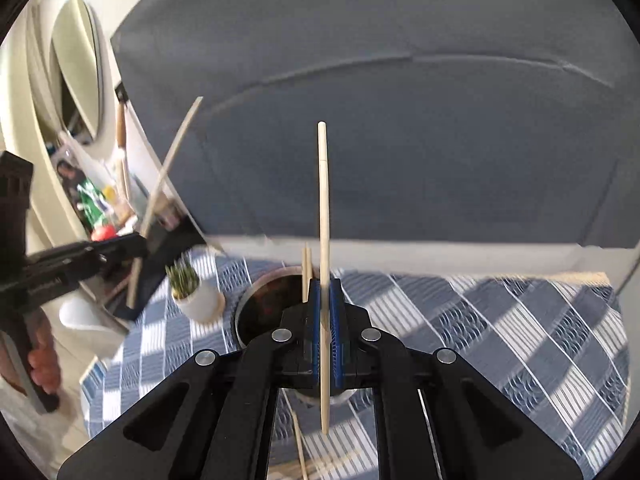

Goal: Organize utensils
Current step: 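Lift both held sticks upright and carry them over the black cup, then open the left tool dropping its stick into the cup while the right tool opens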

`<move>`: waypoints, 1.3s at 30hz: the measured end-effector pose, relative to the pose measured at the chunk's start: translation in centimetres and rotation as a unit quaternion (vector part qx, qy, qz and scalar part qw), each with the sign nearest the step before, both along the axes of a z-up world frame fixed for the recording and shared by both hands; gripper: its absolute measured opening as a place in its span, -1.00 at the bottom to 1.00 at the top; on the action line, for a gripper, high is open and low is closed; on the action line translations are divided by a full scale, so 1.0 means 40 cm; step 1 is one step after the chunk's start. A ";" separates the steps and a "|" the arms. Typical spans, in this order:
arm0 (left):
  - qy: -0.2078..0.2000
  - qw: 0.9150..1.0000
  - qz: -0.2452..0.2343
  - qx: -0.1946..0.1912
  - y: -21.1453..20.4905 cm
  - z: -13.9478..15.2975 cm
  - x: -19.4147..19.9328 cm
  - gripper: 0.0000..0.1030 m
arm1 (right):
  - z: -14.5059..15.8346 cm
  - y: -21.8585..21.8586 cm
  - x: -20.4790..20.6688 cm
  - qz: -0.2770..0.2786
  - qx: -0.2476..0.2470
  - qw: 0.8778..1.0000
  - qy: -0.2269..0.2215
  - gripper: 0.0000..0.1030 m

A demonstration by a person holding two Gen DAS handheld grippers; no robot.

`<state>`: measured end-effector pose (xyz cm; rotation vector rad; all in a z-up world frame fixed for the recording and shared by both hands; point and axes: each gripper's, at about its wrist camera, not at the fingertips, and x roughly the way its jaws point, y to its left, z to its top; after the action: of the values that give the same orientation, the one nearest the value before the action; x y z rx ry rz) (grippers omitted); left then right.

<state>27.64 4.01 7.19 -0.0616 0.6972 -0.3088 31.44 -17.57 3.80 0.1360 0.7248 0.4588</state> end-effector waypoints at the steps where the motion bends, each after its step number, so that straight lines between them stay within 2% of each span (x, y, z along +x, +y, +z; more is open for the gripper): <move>1: -0.022 1.000 -0.007 -0.014 -0.002 0.006 0.000 -0.91 | 0.003 0.001 0.010 0.002 0.010 1.000 -0.005 -0.91; 2: -0.052 0.998 -0.023 -0.042 -0.004 0.012 -0.004 -0.91 | 0.006 -0.001 0.029 0.005 0.039 0.999 -0.008 -0.90; 4: -0.081 0.994 -0.029 -0.063 -0.015 0.006 -0.003 -0.91 | 0.007 -0.006 0.050 0.008 0.075 0.997 -0.015 -0.90; 7: -0.088 0.989 -0.047 -0.107 -0.028 -0.038 0.029 -0.91 | -0.010 0.002 0.093 0.010 0.115 0.993 -0.023 -0.91; 12: -0.087 0.985 -0.070 -0.130 -0.067 -0.135 0.072 -0.91 | -0.041 0.032 0.118 0.015 0.123 0.992 -0.034 -0.90; 15: -0.066 0.990 -0.073 -0.101 -0.104 -0.202 0.083 -0.91 | -0.072 0.055 0.123 0.016 0.110 0.993 -0.035 -0.90; 19: -0.040 0.992 -0.067 -0.100 -0.106 -0.257 0.093 -0.90 | -0.108 0.075 0.118 0.020 0.092 0.995 -0.022 -0.90; 27: -0.023 0.994 -0.057 -0.085 -0.090 -0.273 0.069 -0.90 | -0.139 0.065 0.089 0.016 0.068 0.998 -0.001 -0.84; 29: -0.024 0.995 -0.054 -0.085 -0.071 -0.272 0.051 -0.79 | -0.136 0.059 0.081 0.016 0.067 0.998 0.001 -0.84; 31: -0.025 0.995 -0.047 -0.080 -0.066 -0.264 0.032 -0.54 | -0.128 0.053 0.070 0.017 0.064 0.998 -0.001 -0.83; 35: -0.030 0.996 -0.040 -0.071 -0.061 -0.251 -0.001 -0.40 | -0.110 0.039 0.048 0.013 0.057 0.998 -0.006 -0.82; 39: -0.027 0.998 -0.029 -0.057 -0.060 -0.246 -0.040 -0.15 | -0.093 0.027 0.021 0.012 0.041 0.999 -0.011 -0.81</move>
<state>26.04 1.60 -2.66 -0.1417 0.6280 -0.4052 32.28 -16.49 0.07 0.1984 0.6870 0.5118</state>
